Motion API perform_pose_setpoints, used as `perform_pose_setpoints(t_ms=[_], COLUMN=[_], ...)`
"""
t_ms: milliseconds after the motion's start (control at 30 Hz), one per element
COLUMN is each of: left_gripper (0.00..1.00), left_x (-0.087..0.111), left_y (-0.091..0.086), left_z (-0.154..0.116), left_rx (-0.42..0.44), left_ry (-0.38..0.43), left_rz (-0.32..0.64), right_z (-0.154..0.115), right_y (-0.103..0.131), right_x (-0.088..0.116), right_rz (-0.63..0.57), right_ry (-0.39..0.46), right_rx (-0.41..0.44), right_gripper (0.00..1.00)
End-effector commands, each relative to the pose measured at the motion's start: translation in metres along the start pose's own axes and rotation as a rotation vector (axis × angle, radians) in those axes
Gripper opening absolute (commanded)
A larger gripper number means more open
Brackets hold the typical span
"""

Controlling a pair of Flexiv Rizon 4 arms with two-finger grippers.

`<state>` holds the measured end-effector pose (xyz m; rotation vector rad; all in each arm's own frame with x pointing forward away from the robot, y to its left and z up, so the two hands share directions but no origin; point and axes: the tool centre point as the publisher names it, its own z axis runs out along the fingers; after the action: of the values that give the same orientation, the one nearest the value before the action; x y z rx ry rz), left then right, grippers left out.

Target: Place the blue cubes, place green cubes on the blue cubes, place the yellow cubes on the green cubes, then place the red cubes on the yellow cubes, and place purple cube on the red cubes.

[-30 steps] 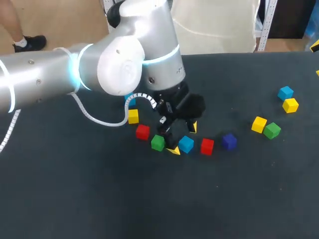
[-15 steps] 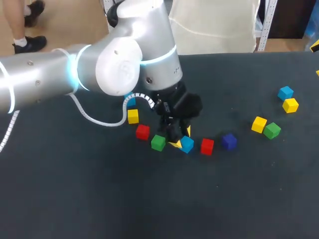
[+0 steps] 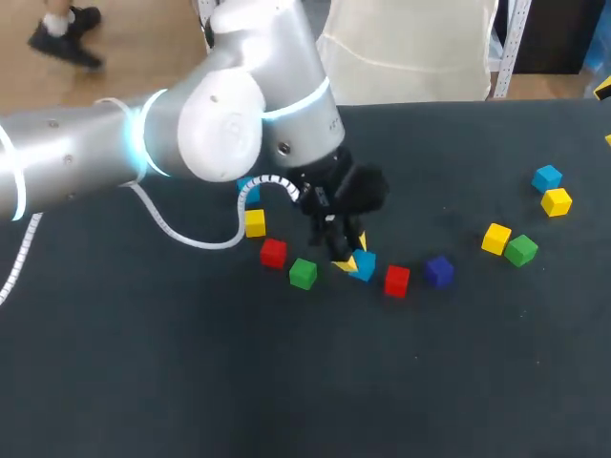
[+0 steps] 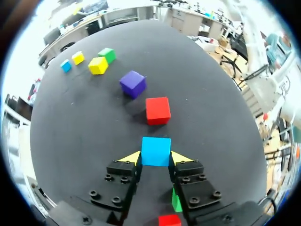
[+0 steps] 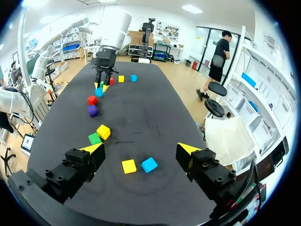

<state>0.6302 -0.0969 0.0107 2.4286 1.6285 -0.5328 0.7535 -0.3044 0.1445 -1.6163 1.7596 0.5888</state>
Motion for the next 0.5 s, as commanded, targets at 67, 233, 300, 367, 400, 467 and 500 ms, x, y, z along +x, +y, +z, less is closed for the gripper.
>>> perform_pose_setpoints(t_ms=[67,233,300,367,400,467,500], left_gripper=[0.00,0.00,0.00,0.00,0.00,0.00,0.00], left_x=[0.012,0.022,0.024,0.026,0.026,0.025,0.025], left_y=[-0.016,-0.010,-0.006,-0.003,-0.002,0.001,0.003], left_z=[-0.015,-0.023,-0.026,-0.028,-0.029,-0.029,-0.029], left_rx=[-0.101,-0.160,-0.180,-0.197,-0.200,-0.204,-0.207], left_ry=[-0.023,-0.051,-0.068,-0.074,-0.085,-0.072,-0.075], left_rz=[-0.086,-0.242,-0.281,-0.298,-0.300,-0.307,-0.320], right_z=[0.000,0.000,0.000,0.000,0.000,0.000,0.000], right_y=[0.001,0.001,0.001,0.001,0.001,0.001,0.001], right_x=[0.000,0.000,0.000,0.000,0.000,0.000,0.000], right_rz=[-0.001,-0.001,-0.001,-0.001,-0.001,-0.001,-0.001], right_ry=[0.001,0.001,0.001,0.001,0.001,0.001,0.001], right_rx=[0.002,0.002,0.002,0.002,0.002,0.002,0.002], right_gripper=[1.00,1.00,1.00,1.00,1.00,1.00,1.00])
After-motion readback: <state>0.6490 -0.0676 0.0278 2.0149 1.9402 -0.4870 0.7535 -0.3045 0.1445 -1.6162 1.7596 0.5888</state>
